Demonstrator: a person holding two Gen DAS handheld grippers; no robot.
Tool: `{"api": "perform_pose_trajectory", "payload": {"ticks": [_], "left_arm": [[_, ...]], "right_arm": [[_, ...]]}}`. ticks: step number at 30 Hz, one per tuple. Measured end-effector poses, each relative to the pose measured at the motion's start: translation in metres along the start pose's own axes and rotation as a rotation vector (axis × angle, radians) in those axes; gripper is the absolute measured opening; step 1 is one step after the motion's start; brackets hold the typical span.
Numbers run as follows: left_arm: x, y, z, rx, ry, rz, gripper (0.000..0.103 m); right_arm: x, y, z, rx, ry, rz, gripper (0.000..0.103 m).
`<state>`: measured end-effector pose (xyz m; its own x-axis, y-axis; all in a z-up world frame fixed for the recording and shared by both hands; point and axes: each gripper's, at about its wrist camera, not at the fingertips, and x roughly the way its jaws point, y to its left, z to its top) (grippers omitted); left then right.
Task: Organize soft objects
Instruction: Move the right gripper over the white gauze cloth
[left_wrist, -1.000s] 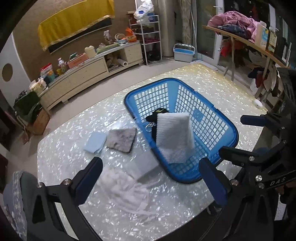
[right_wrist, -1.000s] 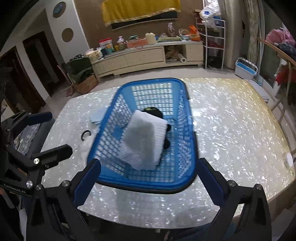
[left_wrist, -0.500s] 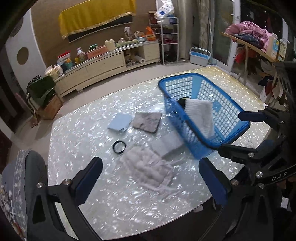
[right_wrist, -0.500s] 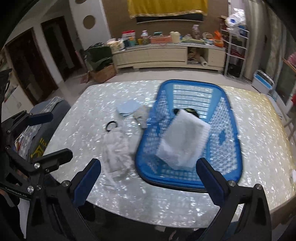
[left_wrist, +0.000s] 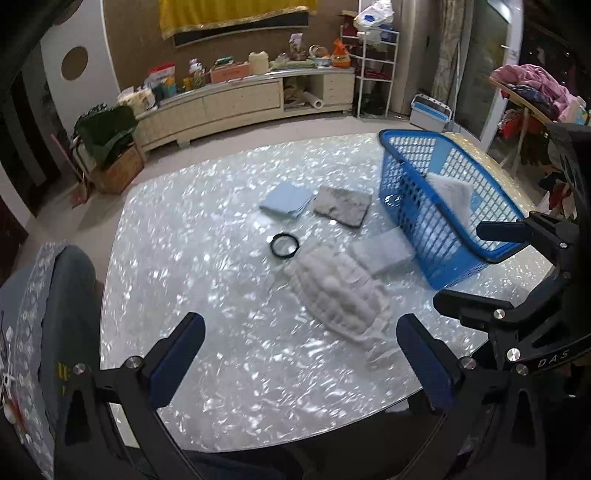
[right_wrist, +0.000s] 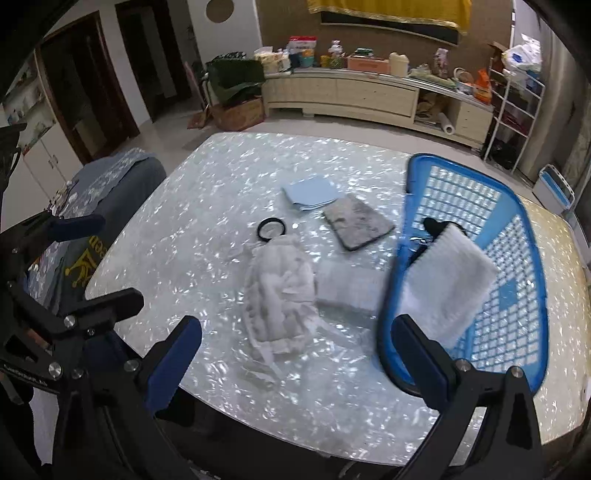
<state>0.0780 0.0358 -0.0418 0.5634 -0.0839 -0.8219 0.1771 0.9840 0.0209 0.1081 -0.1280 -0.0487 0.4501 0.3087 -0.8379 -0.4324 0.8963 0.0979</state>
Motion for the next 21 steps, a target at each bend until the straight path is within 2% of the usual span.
{"api": "perform_pose_trajectory", "payload": {"ticks": [9,17,21], "left_arm": [[0.018,0.039,-0.020,-0.078,0.047,-0.006,0.103],[0.038,0.069,-0.033,-0.154,0.074,-0.017,0.103],[0.054,0.080,-0.038,-0.174,0.094,-0.009,0.103]], "right_arm": [[0.036,0.041,0.012,-0.061,0.063,0.010,0.103],[0.070,0.058,0.021,-0.077,0.123,0.018,0.102],[0.087,0.062,0.024,-0.087,0.156,0.021,0.099]]}}
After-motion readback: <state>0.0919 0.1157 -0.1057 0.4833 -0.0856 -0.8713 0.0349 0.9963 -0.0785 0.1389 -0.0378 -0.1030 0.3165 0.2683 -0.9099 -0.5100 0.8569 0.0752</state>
